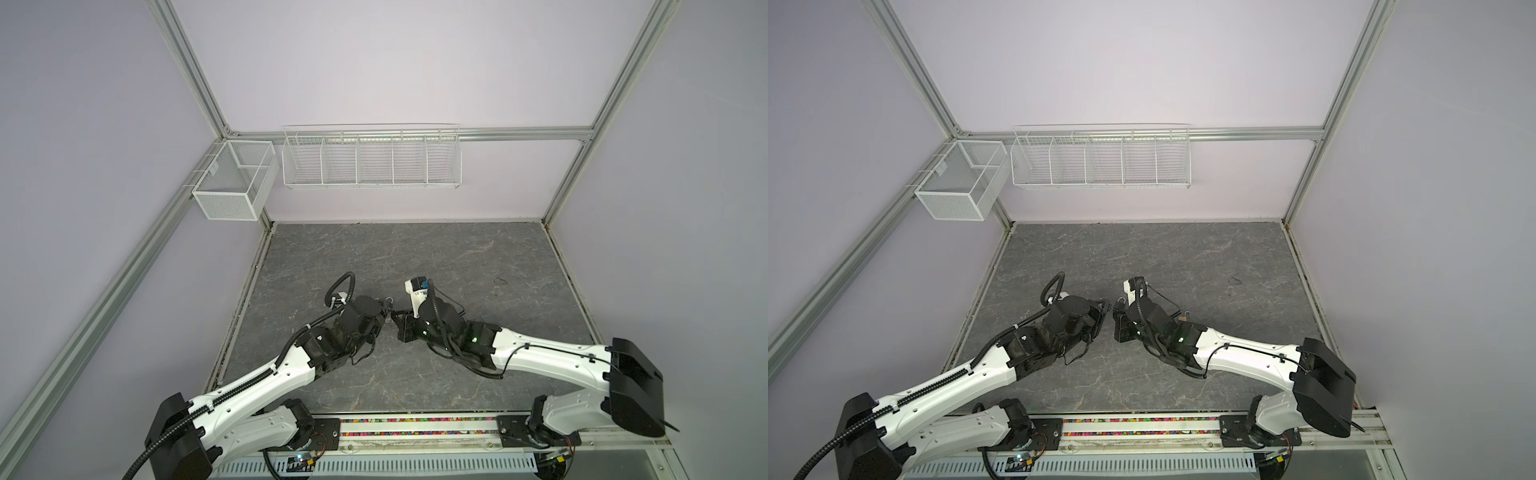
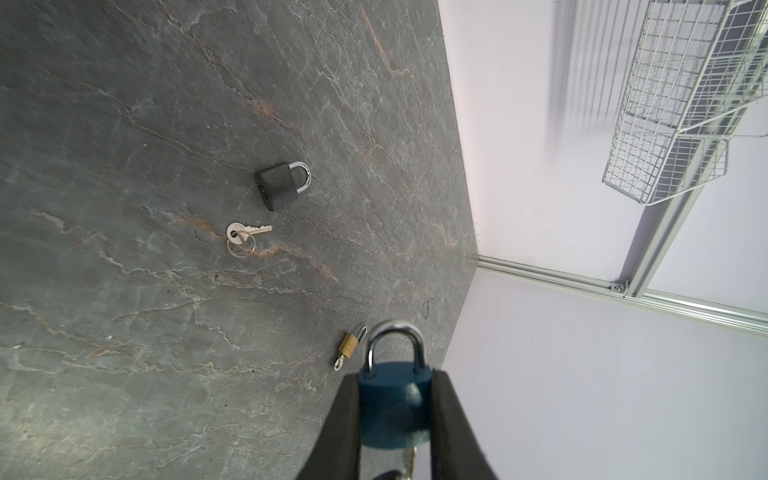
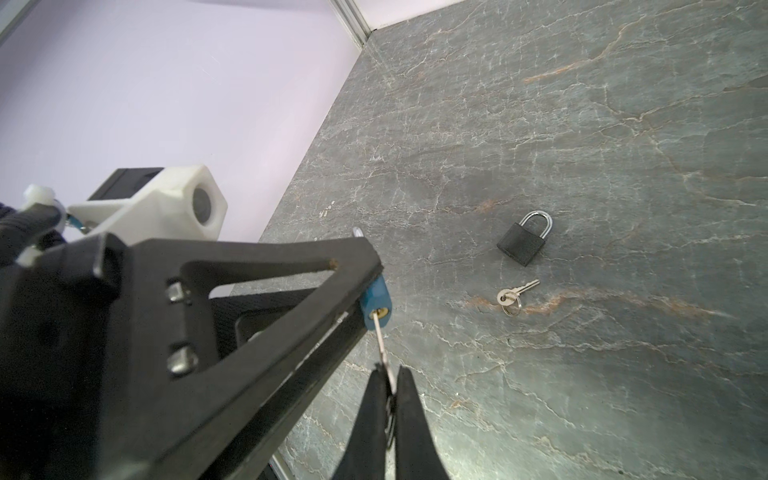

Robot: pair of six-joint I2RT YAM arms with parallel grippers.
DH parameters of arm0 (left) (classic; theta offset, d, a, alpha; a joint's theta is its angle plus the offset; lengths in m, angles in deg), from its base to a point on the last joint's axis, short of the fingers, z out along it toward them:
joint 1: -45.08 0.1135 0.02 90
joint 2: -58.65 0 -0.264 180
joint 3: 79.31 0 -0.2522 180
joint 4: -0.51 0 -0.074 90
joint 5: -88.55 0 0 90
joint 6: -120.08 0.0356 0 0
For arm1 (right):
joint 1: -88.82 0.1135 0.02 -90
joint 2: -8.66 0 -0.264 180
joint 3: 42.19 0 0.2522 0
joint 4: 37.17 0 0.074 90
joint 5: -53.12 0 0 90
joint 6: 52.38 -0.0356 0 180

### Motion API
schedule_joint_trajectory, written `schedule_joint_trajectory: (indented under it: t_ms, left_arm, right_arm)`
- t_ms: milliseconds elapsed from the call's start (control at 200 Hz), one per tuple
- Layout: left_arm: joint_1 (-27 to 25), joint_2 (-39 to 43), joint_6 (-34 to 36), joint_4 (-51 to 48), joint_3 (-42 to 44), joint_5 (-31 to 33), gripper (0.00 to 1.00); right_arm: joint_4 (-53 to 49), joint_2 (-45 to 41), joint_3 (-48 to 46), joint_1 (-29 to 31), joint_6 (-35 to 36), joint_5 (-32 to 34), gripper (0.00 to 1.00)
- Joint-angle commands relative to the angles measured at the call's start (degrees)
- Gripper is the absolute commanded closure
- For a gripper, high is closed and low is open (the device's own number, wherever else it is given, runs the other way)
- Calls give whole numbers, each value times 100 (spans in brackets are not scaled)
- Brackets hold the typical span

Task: Unlock with the key

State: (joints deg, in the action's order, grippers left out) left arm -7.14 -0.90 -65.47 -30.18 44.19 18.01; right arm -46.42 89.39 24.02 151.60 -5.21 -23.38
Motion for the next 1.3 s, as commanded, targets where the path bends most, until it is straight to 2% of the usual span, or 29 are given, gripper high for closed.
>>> schedule_joint_trajectory:
  t_ms: [0,500,810,1059,1294]
  left_arm:
    - [22,111,-117,81,73,13,100]
    - [28,102,-200,233,85,-13,100]
    - [28,95,-244,278,44,-21,100]
    - [27,62,-277,259,-180,-221,100]
    - [24,66,-359,419,-272,-527,100]
  right_arm:
    - [-82,-16,137,31,90,151,94]
    - [-141,109,341,50,112,-22,93]
    - [-372,163,428,71,58,180,94]
    - [-484,561,747,100,82,-5,93]
    - [-826,659,993,172,444,228,94]
